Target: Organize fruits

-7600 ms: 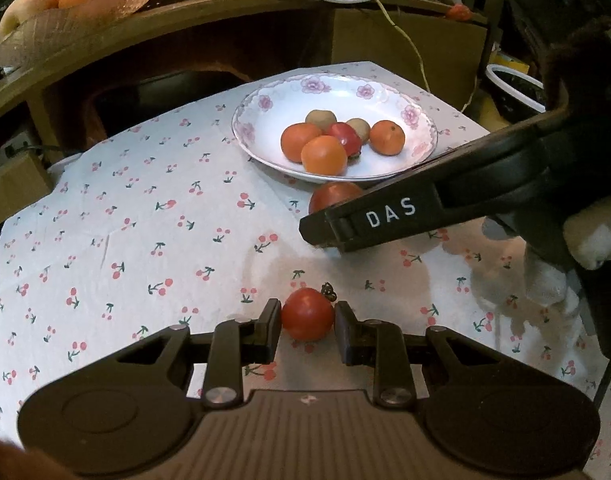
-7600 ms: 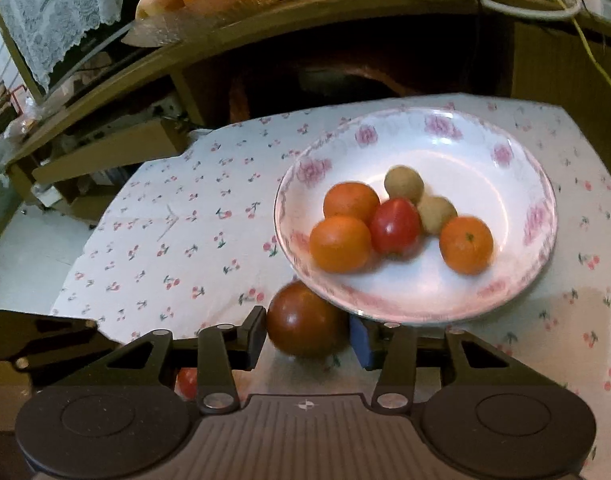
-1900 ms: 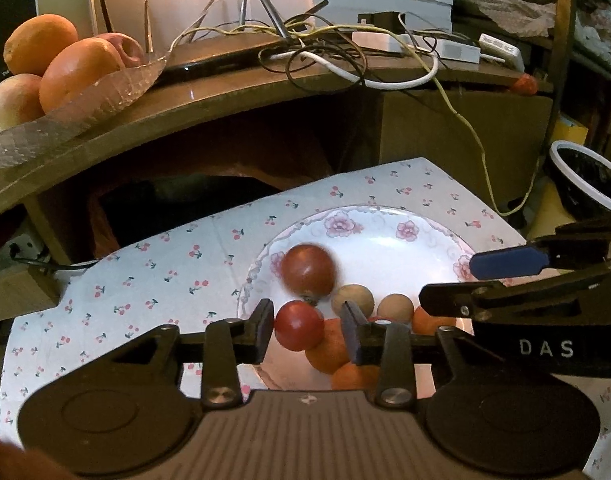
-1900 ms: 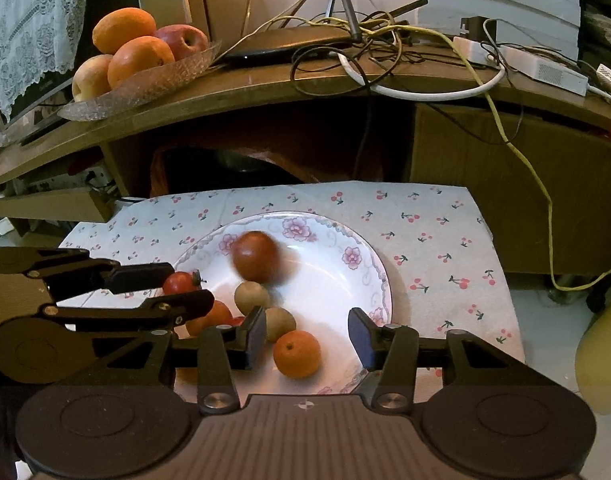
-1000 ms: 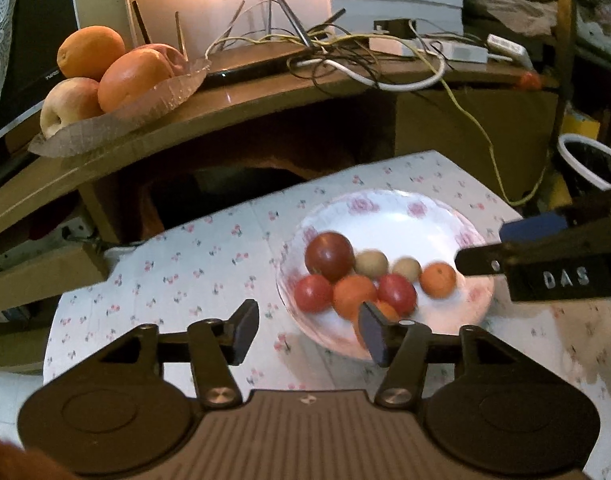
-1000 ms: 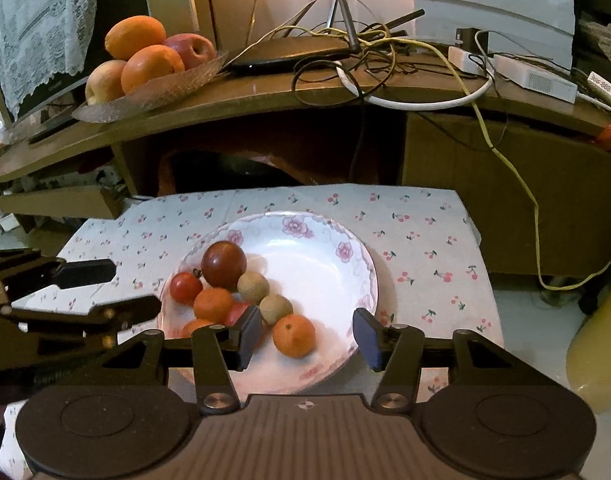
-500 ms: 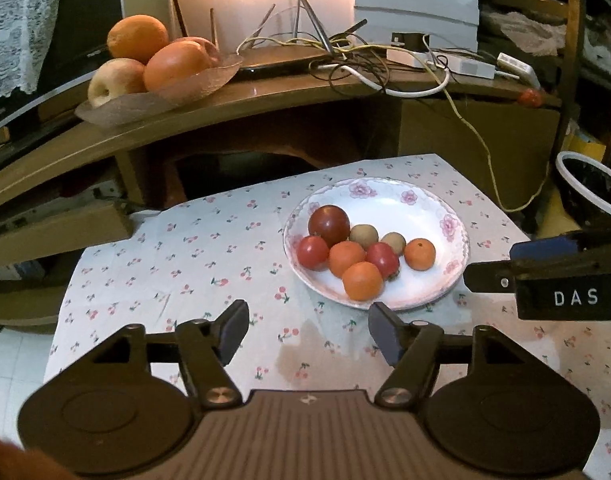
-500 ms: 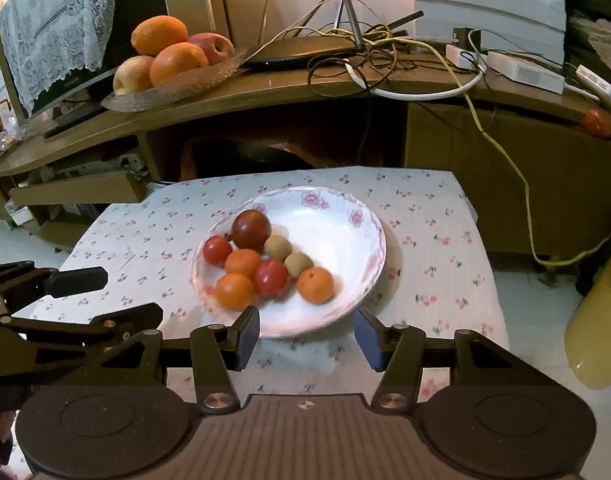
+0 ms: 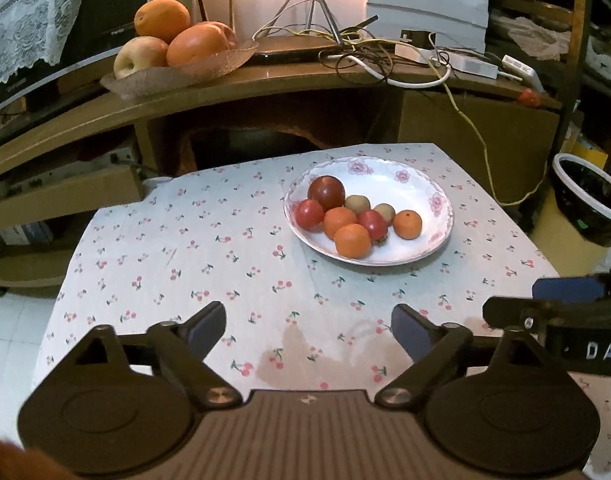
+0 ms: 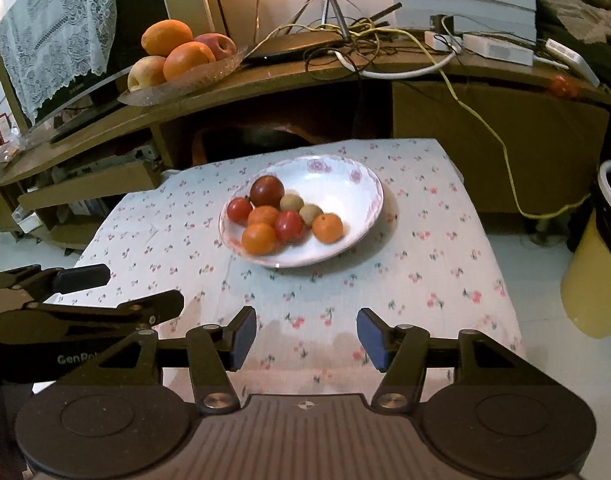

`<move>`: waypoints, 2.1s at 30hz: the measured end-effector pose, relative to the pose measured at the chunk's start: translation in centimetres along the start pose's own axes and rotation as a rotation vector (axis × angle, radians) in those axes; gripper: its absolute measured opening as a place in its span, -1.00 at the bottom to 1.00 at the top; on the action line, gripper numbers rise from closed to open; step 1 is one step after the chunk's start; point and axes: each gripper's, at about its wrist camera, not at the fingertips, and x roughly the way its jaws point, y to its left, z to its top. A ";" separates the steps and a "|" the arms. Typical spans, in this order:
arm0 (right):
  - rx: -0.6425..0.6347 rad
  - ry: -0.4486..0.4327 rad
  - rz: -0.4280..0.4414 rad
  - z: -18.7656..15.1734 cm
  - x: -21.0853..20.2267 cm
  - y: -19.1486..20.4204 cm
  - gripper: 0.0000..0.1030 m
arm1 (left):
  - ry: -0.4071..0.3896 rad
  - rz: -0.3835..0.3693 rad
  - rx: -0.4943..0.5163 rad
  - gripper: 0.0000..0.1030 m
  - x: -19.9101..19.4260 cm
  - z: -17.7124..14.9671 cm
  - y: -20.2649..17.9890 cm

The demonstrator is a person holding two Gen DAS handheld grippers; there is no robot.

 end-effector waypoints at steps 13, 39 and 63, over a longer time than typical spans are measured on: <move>0.027 -0.004 -0.017 -2.2 -2.0 0.5 0.15 | 0.013 0.014 -0.020 1.00 -2.1 -2.0 -0.5; 0.025 0.009 -0.023 -4.9 -3.8 2.2 0.16 | 0.051 0.049 -0.041 1.00 -4.7 -4.6 -0.2; 0.015 0.011 -0.029 -6.0 -4.5 2.9 0.16 | 0.040 0.063 -0.031 1.00 -5.6 -5.5 -0.3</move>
